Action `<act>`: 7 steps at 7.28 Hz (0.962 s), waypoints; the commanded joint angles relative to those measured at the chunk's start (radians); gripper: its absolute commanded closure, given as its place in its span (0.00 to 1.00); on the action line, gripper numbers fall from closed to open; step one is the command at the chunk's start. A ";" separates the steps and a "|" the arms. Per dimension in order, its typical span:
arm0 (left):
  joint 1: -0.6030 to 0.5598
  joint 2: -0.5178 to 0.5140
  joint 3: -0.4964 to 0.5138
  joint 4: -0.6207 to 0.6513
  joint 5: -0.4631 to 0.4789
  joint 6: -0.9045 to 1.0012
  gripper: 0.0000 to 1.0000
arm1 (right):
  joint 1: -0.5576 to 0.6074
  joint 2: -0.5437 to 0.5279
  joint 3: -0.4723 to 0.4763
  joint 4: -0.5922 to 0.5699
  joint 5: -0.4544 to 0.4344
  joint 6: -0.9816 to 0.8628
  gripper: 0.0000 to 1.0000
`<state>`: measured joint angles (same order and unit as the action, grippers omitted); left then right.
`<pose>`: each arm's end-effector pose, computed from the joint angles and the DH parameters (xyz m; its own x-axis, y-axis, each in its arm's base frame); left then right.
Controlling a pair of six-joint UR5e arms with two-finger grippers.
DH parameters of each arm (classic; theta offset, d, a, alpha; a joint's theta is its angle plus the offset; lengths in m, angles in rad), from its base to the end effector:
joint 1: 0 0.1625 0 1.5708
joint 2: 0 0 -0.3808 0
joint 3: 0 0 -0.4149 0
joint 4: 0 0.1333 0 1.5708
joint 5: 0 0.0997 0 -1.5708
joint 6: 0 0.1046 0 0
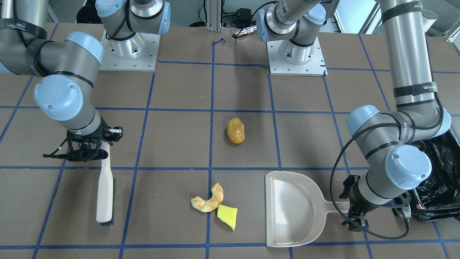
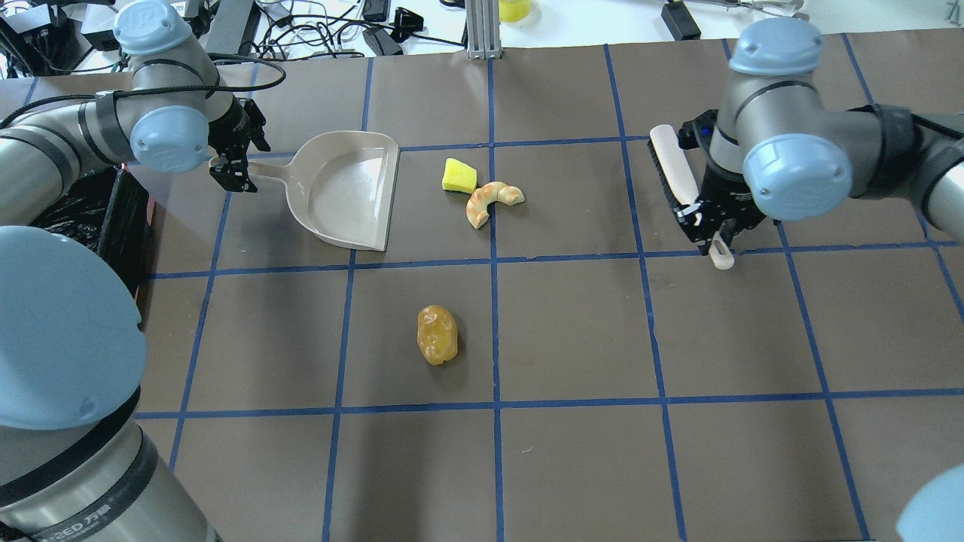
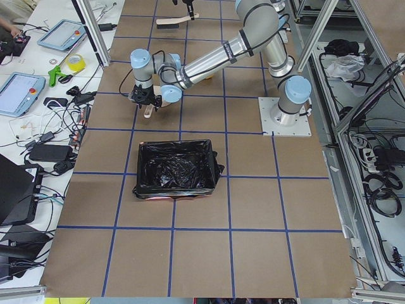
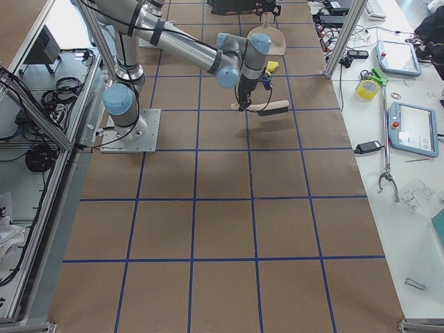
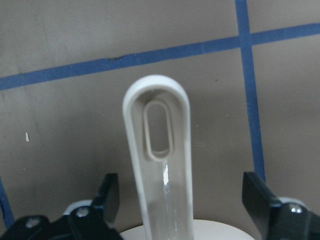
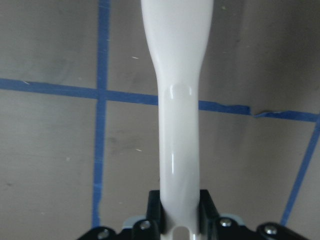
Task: Sweep and dump trash into bin
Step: 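Lift the white brush with the right gripper and carry it toward the sponge and shrimp, then sweep the yellow sponge and shrimp into the dustpan with the right gripper's brush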
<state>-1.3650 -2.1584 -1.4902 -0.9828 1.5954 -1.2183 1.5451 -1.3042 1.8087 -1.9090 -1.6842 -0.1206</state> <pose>0.0113 -0.6940 0.1818 -0.1466 -0.9869 0.0675 -0.9884 0.1433 -0.0509 0.1074 -0.5476 0.2103 -0.9896 -0.1119 0.0909 -0.0944 0.9795 0.1778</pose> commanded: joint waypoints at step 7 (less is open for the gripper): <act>-0.026 0.038 -0.010 0.001 0.071 -0.096 1.00 | 0.421 0.290 -0.360 0.152 0.230 0.659 0.98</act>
<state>-1.3802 -2.1190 -1.4962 -0.9820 1.6569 -1.2753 1.9283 -1.0710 1.5356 -1.7898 -1.4748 0.4916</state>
